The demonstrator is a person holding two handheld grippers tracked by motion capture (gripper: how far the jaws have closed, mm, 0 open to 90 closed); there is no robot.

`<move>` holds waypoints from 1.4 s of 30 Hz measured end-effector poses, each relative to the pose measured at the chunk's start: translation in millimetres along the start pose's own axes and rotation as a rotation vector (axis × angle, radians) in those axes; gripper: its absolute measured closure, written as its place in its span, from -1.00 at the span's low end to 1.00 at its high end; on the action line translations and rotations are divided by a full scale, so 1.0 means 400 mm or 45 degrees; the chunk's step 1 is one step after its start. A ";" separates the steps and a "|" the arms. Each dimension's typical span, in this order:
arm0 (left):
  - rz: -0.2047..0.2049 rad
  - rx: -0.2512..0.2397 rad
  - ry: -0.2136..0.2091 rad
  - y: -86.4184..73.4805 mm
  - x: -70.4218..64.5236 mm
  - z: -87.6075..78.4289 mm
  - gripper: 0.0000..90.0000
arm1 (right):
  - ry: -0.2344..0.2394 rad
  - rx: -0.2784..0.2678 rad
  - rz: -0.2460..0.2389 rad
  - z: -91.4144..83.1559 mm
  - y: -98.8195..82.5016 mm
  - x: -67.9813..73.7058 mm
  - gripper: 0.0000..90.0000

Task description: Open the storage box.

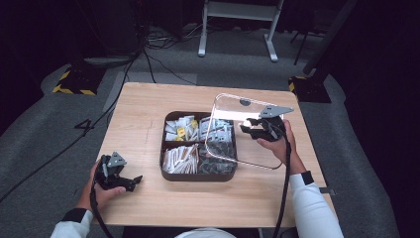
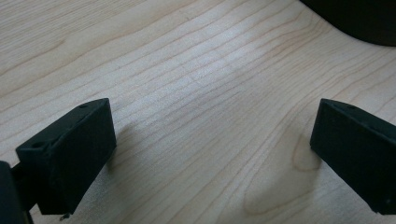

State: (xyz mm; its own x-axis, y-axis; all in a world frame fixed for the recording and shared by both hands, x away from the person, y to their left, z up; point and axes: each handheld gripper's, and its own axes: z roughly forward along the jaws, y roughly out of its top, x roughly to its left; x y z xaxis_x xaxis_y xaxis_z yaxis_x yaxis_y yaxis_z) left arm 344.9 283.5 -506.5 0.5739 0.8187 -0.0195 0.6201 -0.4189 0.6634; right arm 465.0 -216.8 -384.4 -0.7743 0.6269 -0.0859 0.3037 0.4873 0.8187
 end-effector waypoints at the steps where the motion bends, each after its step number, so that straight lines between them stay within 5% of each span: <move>1: 0.000 0.000 0.000 0.000 0.000 0.000 -0.99 | -0.005 0.001 -0.001 -0.002 -0.002 -0.002 0.32; 22: 0.000 0.000 0.000 0.000 0.000 0.000 -0.99 | -0.103 0.000 0.127 -0.082 -0.079 -0.090 0.32; 42: 0.000 0.000 0.000 0.000 0.000 0.000 -0.99 | -0.183 0.054 0.213 -0.117 -0.169 -0.152 0.32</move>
State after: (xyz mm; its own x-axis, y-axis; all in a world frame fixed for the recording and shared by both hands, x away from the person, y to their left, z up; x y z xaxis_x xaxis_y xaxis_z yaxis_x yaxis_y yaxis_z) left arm 344.8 283.5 -506.5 0.5739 0.8187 -0.0198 0.6203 -0.4188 0.6632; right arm 465.6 -316.3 -408.1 -0.6249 0.7800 -0.0335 0.4469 0.3925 0.8039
